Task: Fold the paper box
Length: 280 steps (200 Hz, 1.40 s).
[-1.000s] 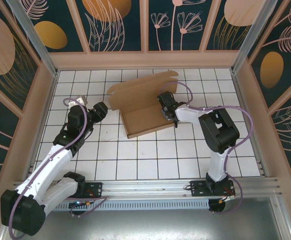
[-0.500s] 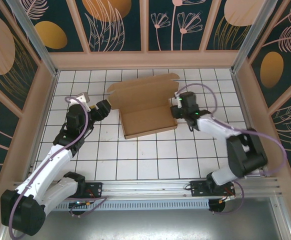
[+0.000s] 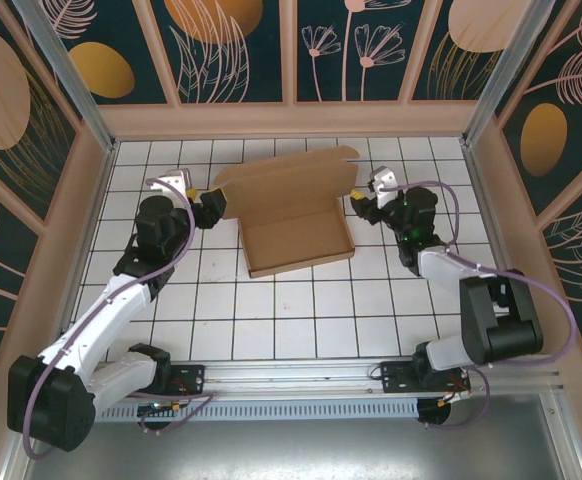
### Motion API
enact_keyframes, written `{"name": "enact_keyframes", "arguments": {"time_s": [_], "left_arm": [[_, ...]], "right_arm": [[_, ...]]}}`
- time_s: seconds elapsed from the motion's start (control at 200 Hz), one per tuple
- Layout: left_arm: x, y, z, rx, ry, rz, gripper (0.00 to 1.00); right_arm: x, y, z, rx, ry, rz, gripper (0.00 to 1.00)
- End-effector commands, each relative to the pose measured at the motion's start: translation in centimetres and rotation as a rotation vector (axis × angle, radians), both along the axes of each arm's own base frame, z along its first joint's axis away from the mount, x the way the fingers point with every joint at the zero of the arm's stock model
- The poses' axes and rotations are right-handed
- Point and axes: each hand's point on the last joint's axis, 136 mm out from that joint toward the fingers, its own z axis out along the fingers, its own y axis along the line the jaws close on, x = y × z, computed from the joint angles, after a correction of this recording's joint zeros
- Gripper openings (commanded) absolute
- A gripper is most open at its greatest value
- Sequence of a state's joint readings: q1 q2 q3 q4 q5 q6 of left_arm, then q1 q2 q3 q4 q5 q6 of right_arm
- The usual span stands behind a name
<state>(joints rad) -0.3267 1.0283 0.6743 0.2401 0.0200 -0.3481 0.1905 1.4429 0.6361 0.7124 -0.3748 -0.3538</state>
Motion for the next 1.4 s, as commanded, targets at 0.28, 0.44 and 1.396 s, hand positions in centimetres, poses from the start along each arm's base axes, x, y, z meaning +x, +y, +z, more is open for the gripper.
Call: {"name": "enact_keyframes", "arguments": {"time_s": [0.28,0.44,1.396], "left_arm": [[0.7,2.0,-1.0,0.190,-0.329,-0.090,0.72],[0.7,1.8,-2.1,0.180,-0.348,-0.203,0.73],[6.4,-0.6,-5.8,0.288,-0.222,-0.387,0.09]], "right_arm": [[3.6,0.1,3.0,-0.013,-0.110,0.207,0.63],[4.7,0.9,2.3,-0.020,-0.085,0.262,0.64],[4.1,4.8,-0.2,-0.058,0.038,0.371,0.08]]}}
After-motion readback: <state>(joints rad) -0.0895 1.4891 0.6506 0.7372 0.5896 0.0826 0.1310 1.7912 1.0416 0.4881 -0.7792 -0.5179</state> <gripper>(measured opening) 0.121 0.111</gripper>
